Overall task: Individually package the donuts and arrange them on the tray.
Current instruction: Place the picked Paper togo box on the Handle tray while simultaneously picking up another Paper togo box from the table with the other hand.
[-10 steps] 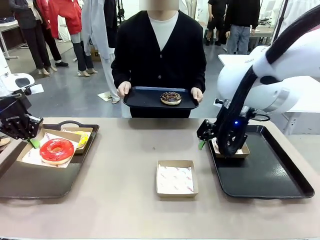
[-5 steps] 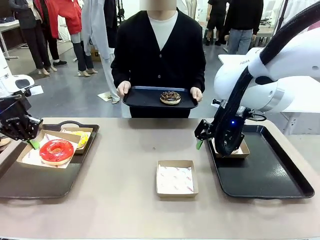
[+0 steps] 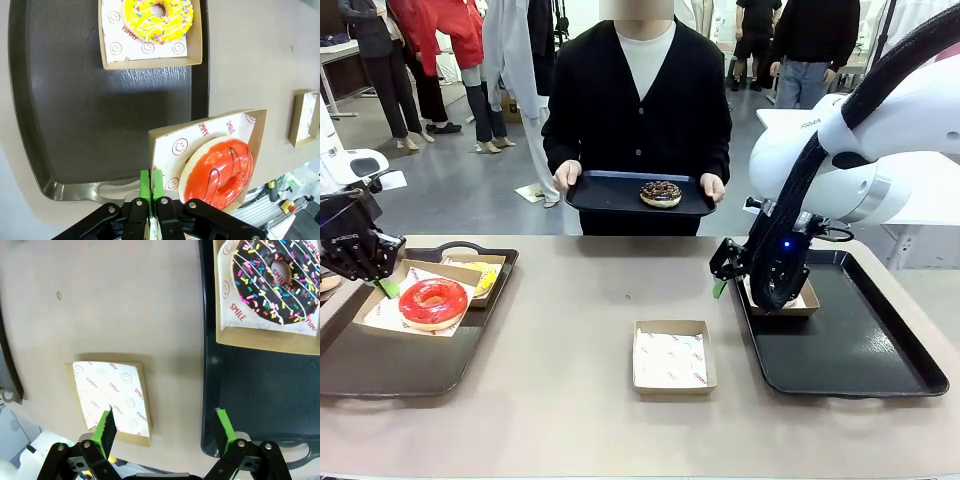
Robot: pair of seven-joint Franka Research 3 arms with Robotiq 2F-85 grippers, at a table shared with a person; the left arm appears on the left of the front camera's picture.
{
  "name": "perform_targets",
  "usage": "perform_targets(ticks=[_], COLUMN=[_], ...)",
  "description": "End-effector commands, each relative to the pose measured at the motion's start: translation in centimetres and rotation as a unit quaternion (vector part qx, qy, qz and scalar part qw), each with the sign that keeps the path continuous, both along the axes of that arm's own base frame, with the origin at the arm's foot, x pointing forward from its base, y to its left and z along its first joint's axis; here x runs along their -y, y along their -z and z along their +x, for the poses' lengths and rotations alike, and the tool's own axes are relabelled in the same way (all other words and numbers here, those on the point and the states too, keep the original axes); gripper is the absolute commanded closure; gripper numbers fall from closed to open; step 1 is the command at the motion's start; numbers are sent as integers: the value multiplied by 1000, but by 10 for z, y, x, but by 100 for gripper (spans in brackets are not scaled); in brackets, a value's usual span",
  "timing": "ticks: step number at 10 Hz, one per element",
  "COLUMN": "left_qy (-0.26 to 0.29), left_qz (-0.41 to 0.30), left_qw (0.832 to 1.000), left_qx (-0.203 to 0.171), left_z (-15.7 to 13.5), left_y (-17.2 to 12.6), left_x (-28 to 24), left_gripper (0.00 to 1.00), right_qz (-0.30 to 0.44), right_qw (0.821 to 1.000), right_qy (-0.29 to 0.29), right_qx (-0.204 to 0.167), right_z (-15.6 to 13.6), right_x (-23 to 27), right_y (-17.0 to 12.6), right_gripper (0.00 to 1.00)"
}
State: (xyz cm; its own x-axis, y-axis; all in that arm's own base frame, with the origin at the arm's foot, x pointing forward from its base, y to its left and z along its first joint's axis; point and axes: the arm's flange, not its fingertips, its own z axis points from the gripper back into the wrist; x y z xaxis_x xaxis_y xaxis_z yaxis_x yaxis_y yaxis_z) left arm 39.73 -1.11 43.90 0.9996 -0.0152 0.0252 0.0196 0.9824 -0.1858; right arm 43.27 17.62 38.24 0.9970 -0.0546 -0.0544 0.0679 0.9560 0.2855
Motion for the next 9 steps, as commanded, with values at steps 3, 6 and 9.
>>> perform_targets(ticks=[3,6,9], left_qy=[27,21,2], left_qz=[9,27,20], left_qw=[1000,999,1000], left_qx=[9,7,3], left_z=[-4,-5,-4], left_y=[2,21,41], left_x=[-4,-31,-50], left_gripper=[99,99,99], right_qz=[-24,-74,-112], right_qw=[1000,996,993], right_qy=[0,-20,-29], right_qx=[10,36,36], right_z=[-6,-23,-43], right_x=[-7,-41,-74], right_y=[-1,-1,15], right_gripper=[0,0,0])
